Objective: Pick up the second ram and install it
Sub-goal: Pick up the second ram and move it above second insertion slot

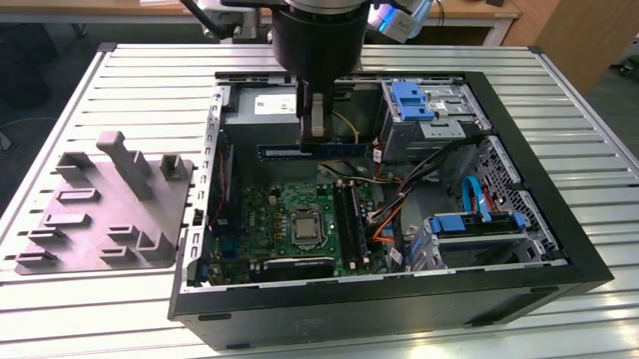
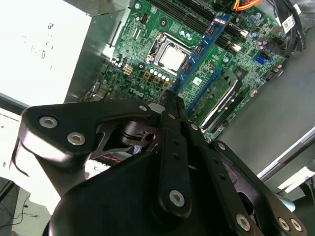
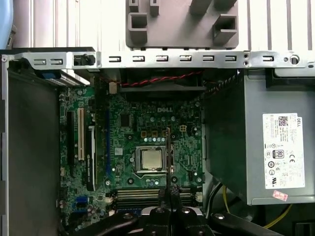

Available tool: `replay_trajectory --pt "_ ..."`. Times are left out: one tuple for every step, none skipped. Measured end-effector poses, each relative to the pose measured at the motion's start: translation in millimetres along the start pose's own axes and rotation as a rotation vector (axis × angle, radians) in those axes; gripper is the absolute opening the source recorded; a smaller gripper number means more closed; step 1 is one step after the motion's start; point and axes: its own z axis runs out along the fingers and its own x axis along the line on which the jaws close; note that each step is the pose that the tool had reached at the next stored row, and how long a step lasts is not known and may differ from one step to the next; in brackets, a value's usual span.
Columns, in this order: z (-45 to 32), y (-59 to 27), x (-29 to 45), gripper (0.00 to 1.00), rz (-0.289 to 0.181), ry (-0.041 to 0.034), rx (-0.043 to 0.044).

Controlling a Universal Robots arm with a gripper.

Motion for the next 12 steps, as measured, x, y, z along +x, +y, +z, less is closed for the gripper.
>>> replay_trajectory --pt "0.5 -1.8 0.0 0.11 0.0 0.0 -0.0004" --pt "1.1 -3.4 -0.1 0.11 0.0 -0.0002 -0.0007" --pt "1.9 -4.5 -0.1 0.11 0.0 -0.0001 -0.0008" --pt "3.1 -5.1 0.0 0.11 0.0 -0.0002 -0.0008" --pt "4.5 -5.4 0.0 0.11 0.0 0.0 -0.0009" --pt "5.9 -5.6 0.1 0.11 0.0 0.0 -0.0009" --pt "7.3 -5.7 0.1 0.11 0.0 0.0 -0.0009" --pt "8.4 -5.8 0.2 0.11 0.0 -0.0001 -0.0008" --pt "9.6 -5.9 0.2 0.11 0.0 -0.0001 -0.0008" --pt "10.9 -5.9 0.3 0.11 0.0 -0.0001 -0.0008" --pt "12.3 -5.9 0.3 0.11 0.0 -0.0002 -0.0008" --pt "13.6 -6.0 0.4 0.11 0.0 -0.0002 -0.0008"
